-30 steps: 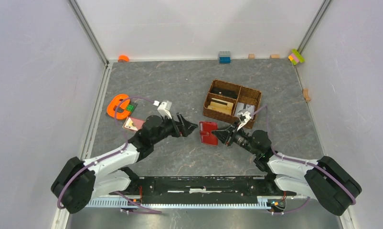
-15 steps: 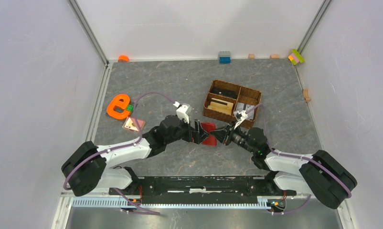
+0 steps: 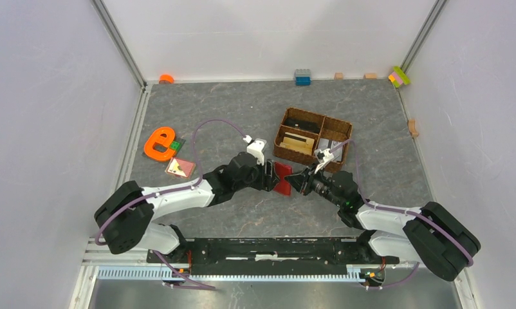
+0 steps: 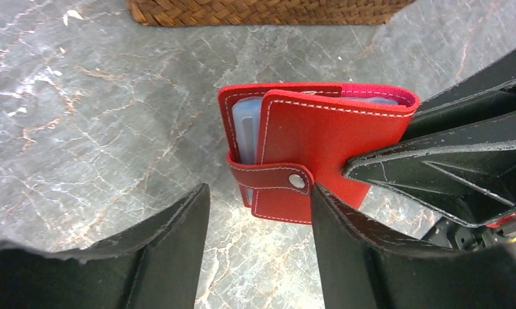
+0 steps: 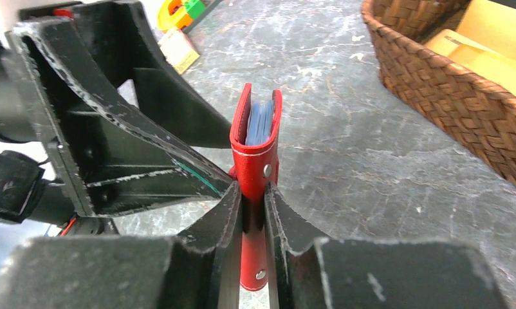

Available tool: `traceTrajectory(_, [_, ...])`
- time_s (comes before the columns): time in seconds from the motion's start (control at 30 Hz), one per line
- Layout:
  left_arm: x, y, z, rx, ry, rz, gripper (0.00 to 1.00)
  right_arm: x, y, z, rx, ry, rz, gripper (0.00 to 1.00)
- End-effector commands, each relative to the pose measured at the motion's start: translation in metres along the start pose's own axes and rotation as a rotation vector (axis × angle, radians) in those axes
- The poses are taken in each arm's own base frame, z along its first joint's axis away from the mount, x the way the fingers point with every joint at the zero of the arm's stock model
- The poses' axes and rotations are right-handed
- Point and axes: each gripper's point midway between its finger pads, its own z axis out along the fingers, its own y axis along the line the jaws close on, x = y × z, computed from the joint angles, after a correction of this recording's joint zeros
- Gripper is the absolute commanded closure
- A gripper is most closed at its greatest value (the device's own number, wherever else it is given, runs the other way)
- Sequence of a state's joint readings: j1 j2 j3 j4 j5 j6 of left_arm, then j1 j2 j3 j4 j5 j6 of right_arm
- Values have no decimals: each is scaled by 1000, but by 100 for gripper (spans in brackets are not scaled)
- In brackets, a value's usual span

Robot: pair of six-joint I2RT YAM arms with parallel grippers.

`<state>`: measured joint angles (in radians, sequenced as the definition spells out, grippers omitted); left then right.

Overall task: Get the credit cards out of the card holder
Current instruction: Open the card holder at the center of the board.

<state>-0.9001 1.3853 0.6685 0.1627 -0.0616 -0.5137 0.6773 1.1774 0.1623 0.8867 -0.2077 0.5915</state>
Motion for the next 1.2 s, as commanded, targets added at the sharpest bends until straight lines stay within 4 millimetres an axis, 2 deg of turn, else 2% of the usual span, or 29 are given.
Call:
traceTrajectory(0.0, [-14,33,-1,-151,-34,-4,39,-28,1,8,38,-73,-40,81])
traceTrajectory(0.2, [-13,47,-1,-173,-20,-51,53,-29,-3,8,57,-77,-42,82])
traceTrajectory(0.33, [-19,38,-6,-127,-38,-40,57,-30,-6,7,74,-81,-44,82])
traceTrajectory(0.43, [-26,21,-15,-24,-72,-23,49,-29,-6,7,76,-80,-43,82])
traceTrajectory(0.5, [-29,18,-20,-5,-95,-22,43,-29,-5,7,69,-78,-43,82])
traceTrajectory(0.6, [-32,18,-26,-2,-113,-22,39,-27,-3,8,56,-69,-38,82])
traceTrajectory(1.17, [-32,12,-33,39,-126,-9,35,-33,0,0,54,-107,-24,82])
